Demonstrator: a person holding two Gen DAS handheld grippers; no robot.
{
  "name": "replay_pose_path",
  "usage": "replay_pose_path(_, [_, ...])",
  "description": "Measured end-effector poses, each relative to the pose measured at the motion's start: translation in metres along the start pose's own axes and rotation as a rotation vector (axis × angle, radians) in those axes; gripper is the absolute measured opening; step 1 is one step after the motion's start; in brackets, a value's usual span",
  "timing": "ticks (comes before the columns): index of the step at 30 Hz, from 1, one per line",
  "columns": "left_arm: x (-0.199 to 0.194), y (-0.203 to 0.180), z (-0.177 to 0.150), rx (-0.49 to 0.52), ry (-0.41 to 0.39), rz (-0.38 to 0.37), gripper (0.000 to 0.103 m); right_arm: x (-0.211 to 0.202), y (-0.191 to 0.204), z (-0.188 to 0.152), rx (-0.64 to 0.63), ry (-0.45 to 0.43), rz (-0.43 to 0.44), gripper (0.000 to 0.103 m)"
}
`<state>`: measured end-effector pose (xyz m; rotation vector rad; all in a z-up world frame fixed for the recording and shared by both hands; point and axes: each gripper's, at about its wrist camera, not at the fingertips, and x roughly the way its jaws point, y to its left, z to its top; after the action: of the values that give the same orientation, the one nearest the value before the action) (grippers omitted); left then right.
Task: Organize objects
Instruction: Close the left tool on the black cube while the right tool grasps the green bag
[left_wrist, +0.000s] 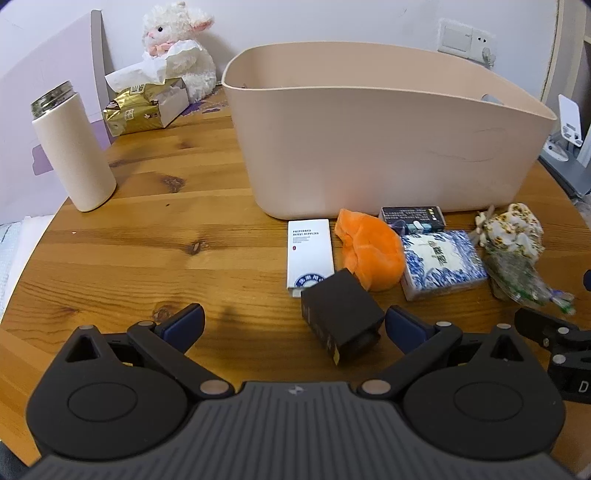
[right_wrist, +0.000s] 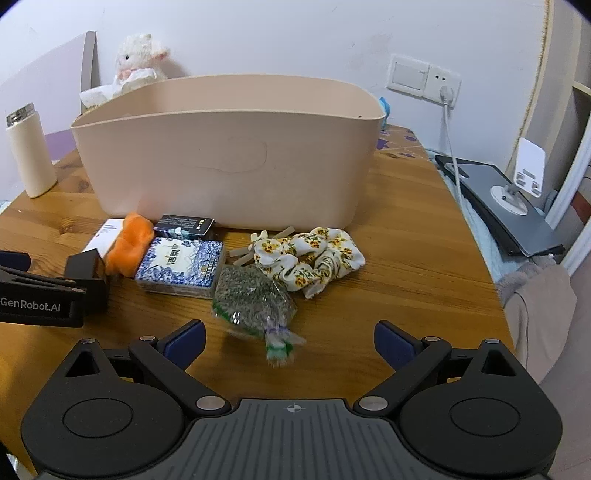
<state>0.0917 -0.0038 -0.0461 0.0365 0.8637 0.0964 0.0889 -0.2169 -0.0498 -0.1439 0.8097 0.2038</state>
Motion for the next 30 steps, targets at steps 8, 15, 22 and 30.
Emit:
replay_pose_path(8, [0.018, 0.001, 0.003, -0.004, 0.043, -0.018, 0.101, 0.022, 0.000, 0.006, -0.010, 0.016, 0.011, 0.080])
replay_pose_path(15, [0.014, 0.003, 0.003, -0.006, 0.029, -0.078, 0.069, 0.028, 0.009, 0.010, -0.015, 0.009, 0.046, 0.051])
replay_pose_path(22, [0.007, 0.010, 0.000, 0.000, 0.024, -0.103, 0.034, 0.022, 0.015, 0.006, -0.027, -0.029, 0.040, 0.041])
replay_pose_path(30, [-0.008, 0.021, -0.003, -0.014, 0.010, -0.132, 0.034, -0.004, 0.009, 0.004, -0.003, -0.082, 0.018, 0.041])
